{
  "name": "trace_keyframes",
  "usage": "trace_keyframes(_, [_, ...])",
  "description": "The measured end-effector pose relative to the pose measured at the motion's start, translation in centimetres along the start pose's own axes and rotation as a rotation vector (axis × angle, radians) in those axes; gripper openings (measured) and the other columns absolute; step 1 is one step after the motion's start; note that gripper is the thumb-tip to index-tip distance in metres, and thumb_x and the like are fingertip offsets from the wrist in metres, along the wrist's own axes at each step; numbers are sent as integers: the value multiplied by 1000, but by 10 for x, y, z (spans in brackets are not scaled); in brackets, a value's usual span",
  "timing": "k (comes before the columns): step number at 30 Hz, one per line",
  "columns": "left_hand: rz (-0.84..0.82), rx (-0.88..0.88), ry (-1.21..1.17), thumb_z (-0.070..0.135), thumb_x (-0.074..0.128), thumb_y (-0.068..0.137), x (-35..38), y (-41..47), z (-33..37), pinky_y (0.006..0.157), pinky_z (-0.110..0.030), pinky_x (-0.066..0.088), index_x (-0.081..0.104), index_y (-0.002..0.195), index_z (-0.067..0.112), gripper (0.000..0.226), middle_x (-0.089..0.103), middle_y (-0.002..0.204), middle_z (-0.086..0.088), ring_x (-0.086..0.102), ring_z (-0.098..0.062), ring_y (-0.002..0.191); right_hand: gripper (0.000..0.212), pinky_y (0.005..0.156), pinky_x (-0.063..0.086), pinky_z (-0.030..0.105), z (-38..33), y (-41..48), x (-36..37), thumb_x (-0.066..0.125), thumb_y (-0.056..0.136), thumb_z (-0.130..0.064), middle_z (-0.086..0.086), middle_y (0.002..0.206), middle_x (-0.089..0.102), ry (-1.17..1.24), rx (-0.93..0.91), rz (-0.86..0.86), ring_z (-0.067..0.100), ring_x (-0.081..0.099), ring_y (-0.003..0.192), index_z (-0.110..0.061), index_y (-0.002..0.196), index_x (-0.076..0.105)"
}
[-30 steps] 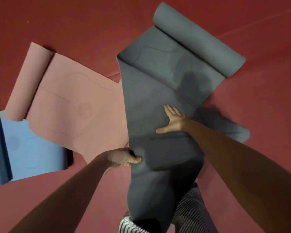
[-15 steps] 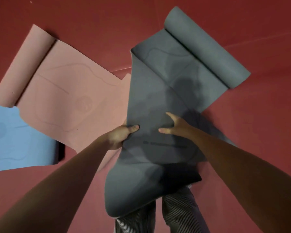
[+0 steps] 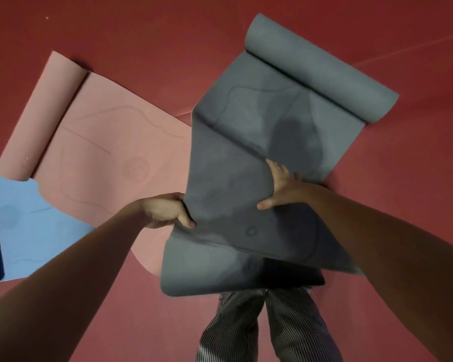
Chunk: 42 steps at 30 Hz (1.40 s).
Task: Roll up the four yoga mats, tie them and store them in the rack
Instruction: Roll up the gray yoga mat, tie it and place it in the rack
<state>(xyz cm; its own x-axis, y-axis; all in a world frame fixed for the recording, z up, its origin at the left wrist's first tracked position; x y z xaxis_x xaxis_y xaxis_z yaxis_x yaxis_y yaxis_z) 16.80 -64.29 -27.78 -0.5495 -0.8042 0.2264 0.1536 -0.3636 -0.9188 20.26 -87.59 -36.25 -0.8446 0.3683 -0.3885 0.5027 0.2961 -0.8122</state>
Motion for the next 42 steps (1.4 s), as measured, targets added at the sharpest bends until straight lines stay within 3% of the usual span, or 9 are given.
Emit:
trace_keyframes(5, [32, 8, 79, -8, 61, 48, -11, -1, -11, 65, -16, 52, 72, 89, 6, 44, 73, 86, -4, 70, -10, 76, 126, 116, 21, 33, -8, 1, 34, 81, 55, -59, -1, 155, 23, 248, 4, -157, 16, 24, 141, -23, 152, 8])
trace_keyframes(8, [27, -10, 53, -4, 64, 49, -4, -9, -20, 59, -15, 51, 77, 64, 14, 27, 74, 76, 0, 69, -9, 67, 87, 101, 41, 29, -17, -6, 58, 84, 57, -52, -8, 127, 58, 374, 0, -198, 13, 54, 118, -31, 133, 47])
trace_keyframes(14, [443, 165, -323, 35, 63, 88, -34, 1, -3, 73, -31, 59, 66, 107, 13, 29, 72, 102, -7, 70, -17, 83, 48, 77, 45, 22, -37, -8, 69, 82, 64, -48, -2, 94, 70, 355, 12, 29, 14, 65, 96, -21, 101, 70])
trace_keyframes(19, [691, 212, -277, 13, 66, 88, -38, 28, 20, 80, -29, 51, 51, 132, 14, 46, 62, 115, -3, 60, -20, 92, 64, 83, 45, 29, -23, -14, 45, 72, 67, -63, 8, 105, 69, 65, 73, 107, 25, 63, 104, -11, 104, 69])
trace_keyframes(24, [561, 256, -430, 12, 69, 85, -5, 77, 22, 77, -27, 56, 38, 146, 27, 70, 57, 133, 0, 61, -18, 106, 72, 82, 44, 30, 20, -38, -6, 67, 72, -64, 14, 118, 63, -158, 141, 137, 30, 59, 109, -5, 113, 61])
trace_keyframes(26, [527, 277, -494, 11, 65, 89, 23, 90, 29, 60, -17, 53, 35, 147, 29, 67, 55, 132, 4, 59, -14, 101, 70, 77, 43, 29, 46, -50, -21, 70, 69, -65, 11, 114, 65, -196, 172, 129, 28, 61, 105, -9, 110, 64])
trace_keyframes(32, [598, 407, -297, -4, 55, 91, 92, 120, 49, 72, -6, 43, 36, 140, 14, 55, 58, 104, 4, 55, 1, 80, 73, 103, 33, 31, 133, -93, -34, 65, 85, -44, 8, 146, 41, -52, 237, 238, 25, 40, 132, -16, 145, 34])
trace_keyframes(36, [730, 291, -184, -2, 55, 88, 114, 135, 14, 89, -32, 46, 40, 142, 15, 59, 64, 107, -12, 59, -22, 92, 81, 115, 17, 35, 166, -101, -2, 54, 91, -48, 3, 158, 15, -157, 249, 178, 20, 18, 144, -16, 151, 11])
trace_keyframes(42, [914, 196, -505, 8, 55, 93, 126, 147, 7, 81, -31, 45, 53, 120, 1, 29, 58, 95, -10, 55, -21, 91, 48, 99, 35, 34, 215, -125, 44, 49, 94, -32, 9, 142, 43, 66, 384, 326, 27, 43, 128, -13, 138, 41])
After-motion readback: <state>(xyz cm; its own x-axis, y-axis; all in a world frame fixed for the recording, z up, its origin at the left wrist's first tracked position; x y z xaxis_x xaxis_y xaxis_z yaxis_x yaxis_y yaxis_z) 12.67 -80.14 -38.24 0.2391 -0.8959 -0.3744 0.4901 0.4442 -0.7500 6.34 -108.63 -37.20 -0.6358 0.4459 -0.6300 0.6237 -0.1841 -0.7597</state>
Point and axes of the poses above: each hand's wrist, its own y-axis towards the middle knuckle, its own x-axis out of the palm, z = x × y, the point moved 8 cm from there along y, towards the middle knuckle
